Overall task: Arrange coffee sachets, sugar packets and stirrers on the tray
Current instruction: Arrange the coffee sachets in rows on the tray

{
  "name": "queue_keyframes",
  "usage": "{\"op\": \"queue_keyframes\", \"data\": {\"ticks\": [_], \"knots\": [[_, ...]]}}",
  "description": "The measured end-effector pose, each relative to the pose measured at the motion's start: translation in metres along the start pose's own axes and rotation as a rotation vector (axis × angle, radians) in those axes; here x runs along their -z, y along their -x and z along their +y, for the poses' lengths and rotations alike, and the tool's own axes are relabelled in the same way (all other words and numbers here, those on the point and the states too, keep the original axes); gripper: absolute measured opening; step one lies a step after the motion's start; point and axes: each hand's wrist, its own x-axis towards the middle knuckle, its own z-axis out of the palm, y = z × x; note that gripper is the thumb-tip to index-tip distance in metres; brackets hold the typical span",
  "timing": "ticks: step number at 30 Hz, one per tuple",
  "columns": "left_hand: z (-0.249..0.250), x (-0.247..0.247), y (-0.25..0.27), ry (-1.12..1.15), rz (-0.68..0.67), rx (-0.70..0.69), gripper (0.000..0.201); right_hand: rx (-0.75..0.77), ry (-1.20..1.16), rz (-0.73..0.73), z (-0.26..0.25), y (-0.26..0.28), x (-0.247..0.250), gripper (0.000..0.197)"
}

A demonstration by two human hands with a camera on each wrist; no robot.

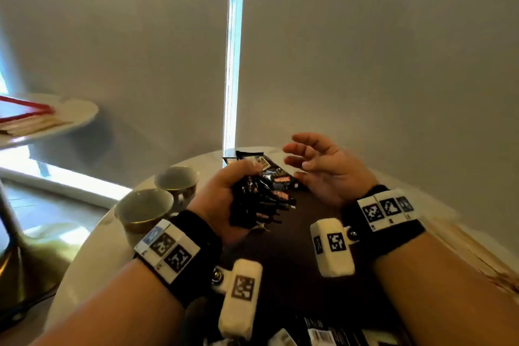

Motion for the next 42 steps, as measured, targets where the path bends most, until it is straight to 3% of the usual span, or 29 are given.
{"op": "queue_keyframes", "data": {"ticks": [3,7,11,16,24,31,39,42], "knots": [[-0.002,0.006,-0.006,0.038,-0.046,0.052,0.039,-0.024,-0.076,-0.123,0.028,-0.008,0.011,0.070],[-0.003,0.006,-0.011,0.057,-0.087,0.061,0.045,-0.094,-0.108,-0.173,0.041,-0.008,0.017,0.087],[-0.005,0.007,-0.013,0.059,-0.026,0.063,0.038,-0.111,-0.153,-0.208,0.051,-0.005,0.016,0.062],[-0.010,0.008,-0.011,0.073,0.011,0.096,0.045,-0.143,-0.156,-0.228,0.055,-0.005,0.008,0.062],[-0.015,0.007,-0.012,0.055,-0.014,0.066,0.038,-0.064,-0.062,-0.091,0.063,-0.005,0.002,0.036],[-0.016,0.012,-0.016,0.082,-0.006,0.114,0.037,-0.008,-0.004,0.054,0.067,-0.008,0.009,0.032],[-0.017,0.010,-0.014,0.090,-0.058,0.100,0.040,-0.029,-0.009,0.079,0.062,-0.004,0.002,0.015],[-0.016,0.008,-0.015,0.075,-0.051,0.123,0.039,-0.030,-0.008,0.223,0.064,-0.007,0.003,0.028]]}}
